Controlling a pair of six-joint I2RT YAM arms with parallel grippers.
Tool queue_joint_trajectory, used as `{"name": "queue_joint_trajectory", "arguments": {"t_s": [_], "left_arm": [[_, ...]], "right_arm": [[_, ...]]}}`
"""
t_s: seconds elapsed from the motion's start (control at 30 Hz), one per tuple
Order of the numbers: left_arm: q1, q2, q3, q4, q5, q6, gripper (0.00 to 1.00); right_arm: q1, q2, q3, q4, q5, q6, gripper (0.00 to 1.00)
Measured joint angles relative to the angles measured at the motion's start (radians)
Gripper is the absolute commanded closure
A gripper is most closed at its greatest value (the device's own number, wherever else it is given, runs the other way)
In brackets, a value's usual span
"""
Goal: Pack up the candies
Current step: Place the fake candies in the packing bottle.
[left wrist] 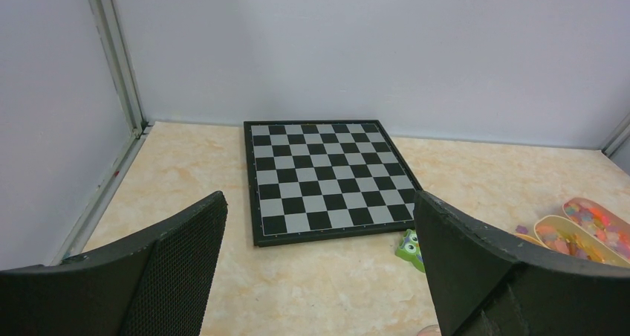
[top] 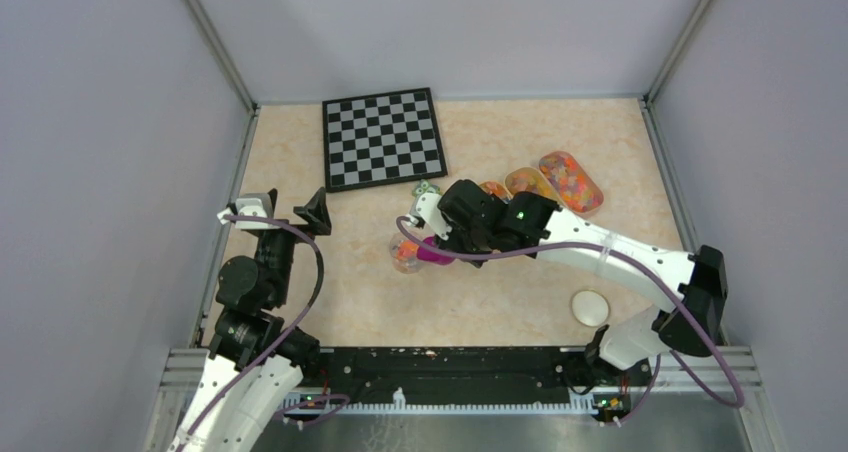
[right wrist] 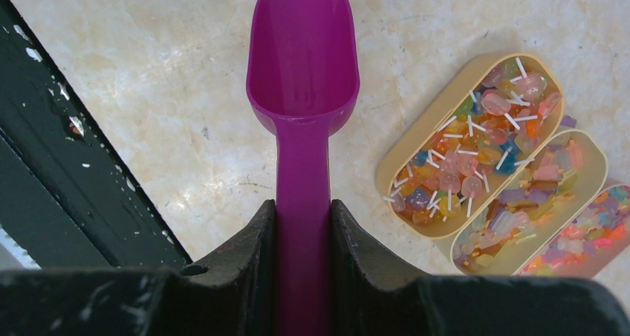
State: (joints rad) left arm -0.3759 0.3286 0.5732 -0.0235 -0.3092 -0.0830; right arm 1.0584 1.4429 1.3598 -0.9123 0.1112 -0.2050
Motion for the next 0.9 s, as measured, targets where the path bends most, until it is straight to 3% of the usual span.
{"name": "queue_joint_trajectory", "arguments": {"t_s": [0.9], "left_arm": [[-0.006,-0.019,0.000,0.000,-0.022,0.000,0.01]], "right_arm": [[0.014,0.045,0.087,-0.079,0.060,0.003,1.00]]}}
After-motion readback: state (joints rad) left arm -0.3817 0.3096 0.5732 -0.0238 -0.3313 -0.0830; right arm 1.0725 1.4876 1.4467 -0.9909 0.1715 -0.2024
